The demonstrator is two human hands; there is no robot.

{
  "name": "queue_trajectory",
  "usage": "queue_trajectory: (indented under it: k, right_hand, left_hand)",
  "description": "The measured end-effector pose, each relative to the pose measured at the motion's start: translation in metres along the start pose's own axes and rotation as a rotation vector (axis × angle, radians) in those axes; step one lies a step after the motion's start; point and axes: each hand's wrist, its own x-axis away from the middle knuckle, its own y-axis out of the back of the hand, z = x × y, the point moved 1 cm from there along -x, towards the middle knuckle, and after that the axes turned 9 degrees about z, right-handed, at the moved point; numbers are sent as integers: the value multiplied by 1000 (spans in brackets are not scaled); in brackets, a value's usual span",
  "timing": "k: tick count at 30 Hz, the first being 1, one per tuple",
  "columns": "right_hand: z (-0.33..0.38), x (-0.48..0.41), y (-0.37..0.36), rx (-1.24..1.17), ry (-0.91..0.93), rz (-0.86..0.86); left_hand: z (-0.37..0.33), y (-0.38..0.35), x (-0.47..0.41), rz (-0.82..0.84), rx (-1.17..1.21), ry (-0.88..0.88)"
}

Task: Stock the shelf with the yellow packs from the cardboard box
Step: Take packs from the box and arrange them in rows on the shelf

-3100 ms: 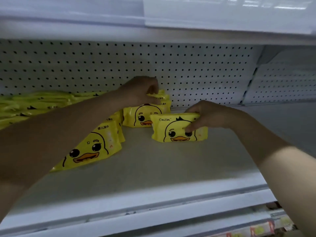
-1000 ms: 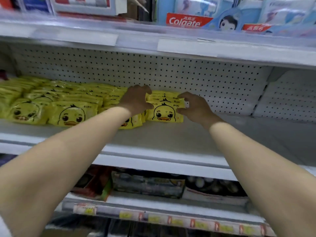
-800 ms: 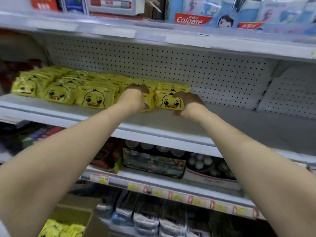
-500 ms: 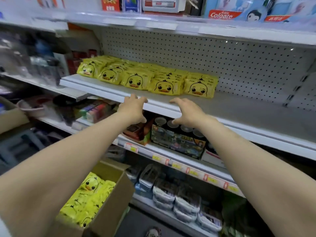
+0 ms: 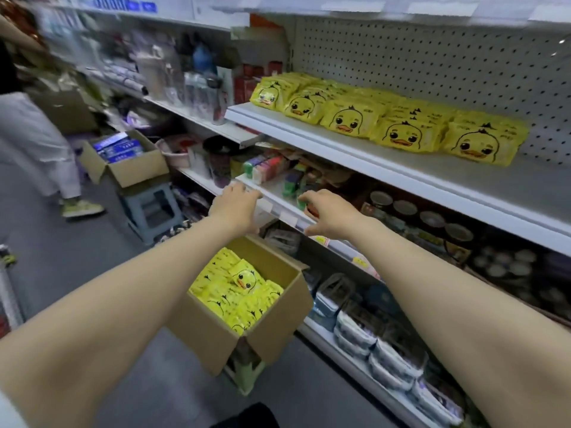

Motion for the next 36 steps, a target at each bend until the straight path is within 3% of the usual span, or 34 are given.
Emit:
queue_trajectory:
  k: [11, 19, 26, 36]
  right_hand:
    - [51, -141, -87, -53, 54, 204]
    - [59, -254, -192, -199, -145, 474]
    - [49, -290, -289, -356, -343, 672]
    - [14, -333, -362, -416, -559, 586]
  left_hand:
    - [128, -82, -65, 198, 91, 92]
    - [228, -182, -166, 551, 174, 18]
    - [279, -276, -213, 803, 243, -18]
    - [314, -364, -250, 938, 286, 44]
